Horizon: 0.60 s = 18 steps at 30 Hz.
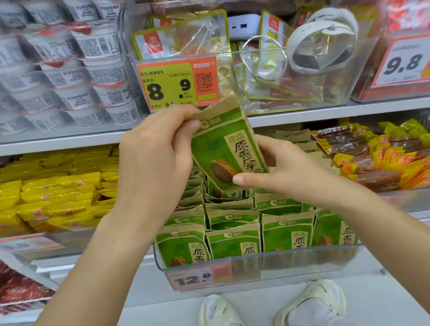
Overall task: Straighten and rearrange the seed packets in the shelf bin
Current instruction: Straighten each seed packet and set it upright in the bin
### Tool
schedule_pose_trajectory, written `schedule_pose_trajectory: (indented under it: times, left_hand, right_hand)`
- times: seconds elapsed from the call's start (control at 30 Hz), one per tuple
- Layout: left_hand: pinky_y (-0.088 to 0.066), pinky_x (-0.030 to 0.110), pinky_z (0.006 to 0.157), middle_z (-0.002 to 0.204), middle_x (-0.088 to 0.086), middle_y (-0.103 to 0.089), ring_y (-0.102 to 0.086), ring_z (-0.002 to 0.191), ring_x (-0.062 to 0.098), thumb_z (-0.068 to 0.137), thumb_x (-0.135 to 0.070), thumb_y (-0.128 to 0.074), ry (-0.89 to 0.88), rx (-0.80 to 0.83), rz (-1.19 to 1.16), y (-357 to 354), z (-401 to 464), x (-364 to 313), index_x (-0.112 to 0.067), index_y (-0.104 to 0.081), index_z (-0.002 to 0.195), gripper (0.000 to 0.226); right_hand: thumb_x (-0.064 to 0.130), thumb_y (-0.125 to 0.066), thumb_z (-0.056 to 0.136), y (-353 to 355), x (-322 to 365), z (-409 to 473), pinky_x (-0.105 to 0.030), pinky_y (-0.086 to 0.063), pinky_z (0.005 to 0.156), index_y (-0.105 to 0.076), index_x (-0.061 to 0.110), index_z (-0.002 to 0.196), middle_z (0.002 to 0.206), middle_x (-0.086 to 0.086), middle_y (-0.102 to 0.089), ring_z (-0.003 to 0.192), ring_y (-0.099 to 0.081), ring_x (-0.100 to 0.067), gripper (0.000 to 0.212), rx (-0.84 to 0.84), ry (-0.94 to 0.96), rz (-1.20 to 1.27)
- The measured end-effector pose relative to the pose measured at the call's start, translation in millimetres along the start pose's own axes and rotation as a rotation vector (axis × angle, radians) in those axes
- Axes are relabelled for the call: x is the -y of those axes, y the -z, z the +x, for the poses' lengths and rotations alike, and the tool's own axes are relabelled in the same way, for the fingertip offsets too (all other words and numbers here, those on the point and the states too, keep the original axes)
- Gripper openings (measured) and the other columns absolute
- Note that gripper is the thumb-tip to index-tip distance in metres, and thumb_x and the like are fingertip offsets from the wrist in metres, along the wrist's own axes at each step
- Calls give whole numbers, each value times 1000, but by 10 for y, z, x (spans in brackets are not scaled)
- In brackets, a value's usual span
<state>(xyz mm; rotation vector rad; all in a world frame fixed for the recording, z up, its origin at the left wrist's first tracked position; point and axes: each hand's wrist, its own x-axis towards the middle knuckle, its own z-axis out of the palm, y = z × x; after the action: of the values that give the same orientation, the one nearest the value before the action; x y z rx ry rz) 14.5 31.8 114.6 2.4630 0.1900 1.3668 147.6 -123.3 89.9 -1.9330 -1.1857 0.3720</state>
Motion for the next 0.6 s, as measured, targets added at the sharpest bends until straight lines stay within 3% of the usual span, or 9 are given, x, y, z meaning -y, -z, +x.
schedule_pose_trajectory:
  times: [0.07,0.23,0.37,0.47,0.6]
  left_hand:
    - [-47,10,75,88,-17,-64,-61,83,2,94,-14,-61,89,-10,-135,55,7,-150,-17,-68,103,12]
    - [-54,19,73,87,-13,-75,-70,84,3,87,-22,-71,500,78,-673,132,-157,-464,-27,-59,108,24]
    - [-52,14,69,96,-7,-76,-70,85,1,69,-34,-69,677,254,-800,95,-570,-651,-16,-65,111,46]
    - [-54,17,65,98,-5,-76,-72,84,7,68,-30,-69,809,250,-896,89,-915,-759,-14,-65,113,48]
    - [-56,22,65,100,3,-77,-74,86,15,74,-24,-67,928,228,-985,126,-1276,-838,-11,-67,116,44]
  right_hand:
    - [33,-75,76,-15,109,-129,-15,-50,76,-63,32,107,95,19,-71,88,-65,5,33,-112,52,160]
    - [33,-72,69,-85,235,-579,-22,-55,71,-65,28,100,97,11,-74,89,-69,-7,32,-251,39,487]
    - [29,-80,71,-328,187,-863,-25,-55,72,-72,31,91,95,7,-75,88,-70,-11,21,-331,-46,646]
    - [28,-72,69,-530,133,-1059,-35,-56,78,-74,38,90,96,0,-75,88,-70,-16,23,-397,-135,737]
    - [29,-72,73,-777,113,-1367,-38,-55,79,-75,25,98,100,-9,-74,88,-70,-23,26,-368,-272,899]
